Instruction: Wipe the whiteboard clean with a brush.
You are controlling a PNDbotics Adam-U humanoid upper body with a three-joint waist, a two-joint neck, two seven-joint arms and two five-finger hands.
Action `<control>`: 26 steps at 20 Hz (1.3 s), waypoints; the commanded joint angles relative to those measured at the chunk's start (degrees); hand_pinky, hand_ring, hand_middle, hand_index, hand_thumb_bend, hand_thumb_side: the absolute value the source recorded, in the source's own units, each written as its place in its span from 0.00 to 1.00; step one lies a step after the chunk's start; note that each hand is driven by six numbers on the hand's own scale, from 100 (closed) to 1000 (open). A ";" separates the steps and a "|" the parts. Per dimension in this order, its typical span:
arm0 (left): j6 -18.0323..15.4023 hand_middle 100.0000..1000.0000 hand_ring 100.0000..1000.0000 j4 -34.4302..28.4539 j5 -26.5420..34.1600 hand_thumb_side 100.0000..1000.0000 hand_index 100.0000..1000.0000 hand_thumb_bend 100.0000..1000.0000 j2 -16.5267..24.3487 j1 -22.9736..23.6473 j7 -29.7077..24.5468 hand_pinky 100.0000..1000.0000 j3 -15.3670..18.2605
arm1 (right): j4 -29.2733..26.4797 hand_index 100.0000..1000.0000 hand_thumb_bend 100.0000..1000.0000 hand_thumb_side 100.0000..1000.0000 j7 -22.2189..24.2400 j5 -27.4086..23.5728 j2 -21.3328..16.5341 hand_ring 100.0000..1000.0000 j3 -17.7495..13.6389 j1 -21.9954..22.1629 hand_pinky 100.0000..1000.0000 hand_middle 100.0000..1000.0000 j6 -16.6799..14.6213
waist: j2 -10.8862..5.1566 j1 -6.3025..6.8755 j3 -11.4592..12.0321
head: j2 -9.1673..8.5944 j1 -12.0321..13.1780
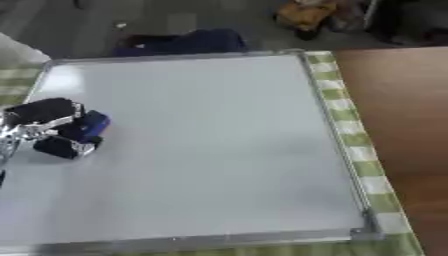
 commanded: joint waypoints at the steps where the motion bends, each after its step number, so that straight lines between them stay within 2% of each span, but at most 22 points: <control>1: 0.34 0.00 0.18 -0.72 0.61 0.58 0.04 0.04 0.48 -0.59 -0.63 0.45 -0.32 | -0.81 0.52 0.17 0.97 -0.03 -0.25 -1.50 0.60 -0.37 -0.50 0.75 0.43 0.08 | -1.16 -0.15 -0.10 | -0.49 -0.13; 7: 2.92 0.00 0.19 -0.14 -1.74 0.57 0.04 0.04 1.53 -0.14 1.96 0.46 0.61 | -0.81 0.52 0.17 0.98 -0.05 -0.10 -1.56 0.60 -0.44 -0.47 0.75 0.43 -0.15 | -0.92 -0.27 -0.01 | -1.00 -0.31; 17: 11.60 0.00 0.20 5.11 -11.62 0.57 0.04 0.04 3.38 0.49 14.27 0.47 3.71 | -0.81 0.52 0.17 0.98 -0.06 -0.07 -1.63 0.60 -0.48 -0.55 0.75 0.43 -0.37 | -0.67 -0.43 0.33 | -1.54 -0.64; 26: 13.57 0.00 0.19 7.13 -14.91 0.58 0.04 0.03 3.82 0.17 19.75 0.47 4.34 | -0.81 0.52 0.17 0.98 -0.17 -0.38 -1.72 0.60 -0.40 -0.70 0.75 0.43 -0.49 | -0.84 -0.54 0.21 | -1.83 -1.09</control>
